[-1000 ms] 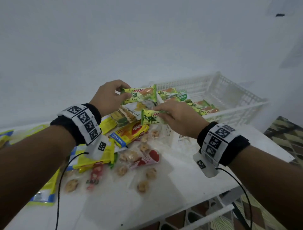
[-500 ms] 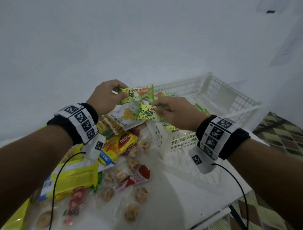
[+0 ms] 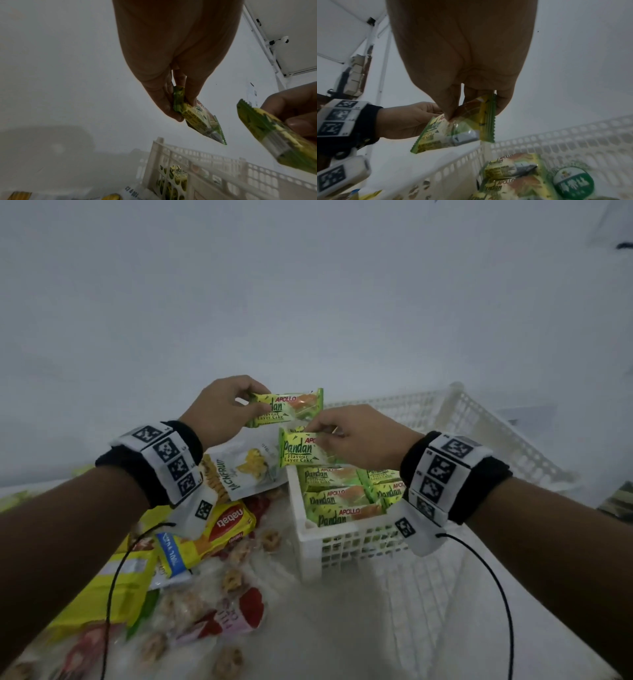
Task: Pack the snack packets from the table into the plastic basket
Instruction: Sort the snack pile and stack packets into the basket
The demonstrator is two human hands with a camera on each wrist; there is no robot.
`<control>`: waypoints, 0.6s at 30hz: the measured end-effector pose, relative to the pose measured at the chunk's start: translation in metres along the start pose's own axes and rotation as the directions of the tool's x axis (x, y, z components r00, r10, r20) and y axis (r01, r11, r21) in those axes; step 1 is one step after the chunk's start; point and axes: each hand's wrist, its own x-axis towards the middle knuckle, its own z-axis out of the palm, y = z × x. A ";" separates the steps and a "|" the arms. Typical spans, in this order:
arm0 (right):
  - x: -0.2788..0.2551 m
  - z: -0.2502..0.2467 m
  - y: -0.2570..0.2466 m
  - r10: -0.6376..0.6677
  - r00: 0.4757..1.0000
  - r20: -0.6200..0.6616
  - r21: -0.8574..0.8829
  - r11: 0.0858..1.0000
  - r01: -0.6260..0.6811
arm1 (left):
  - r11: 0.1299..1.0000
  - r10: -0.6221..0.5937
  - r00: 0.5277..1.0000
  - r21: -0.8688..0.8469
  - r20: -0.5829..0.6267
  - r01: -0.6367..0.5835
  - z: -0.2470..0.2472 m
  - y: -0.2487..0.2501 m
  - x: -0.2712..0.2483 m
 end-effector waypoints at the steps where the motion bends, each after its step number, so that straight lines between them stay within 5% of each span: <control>1: 0.003 -0.005 0.007 -0.012 1.000 0.017 -0.005 1.000 0.012 | 1.000 -0.009 1.000 0.008 -0.012 0.009 0.003 0.004 0.001; 18: 0.078 -0.020 0.080 0.045 0.966 0.255 -0.167 0.986 -0.001 | 0.993 -0.109 0.988 0.022 -0.113 0.113 0.014 -0.001 0.026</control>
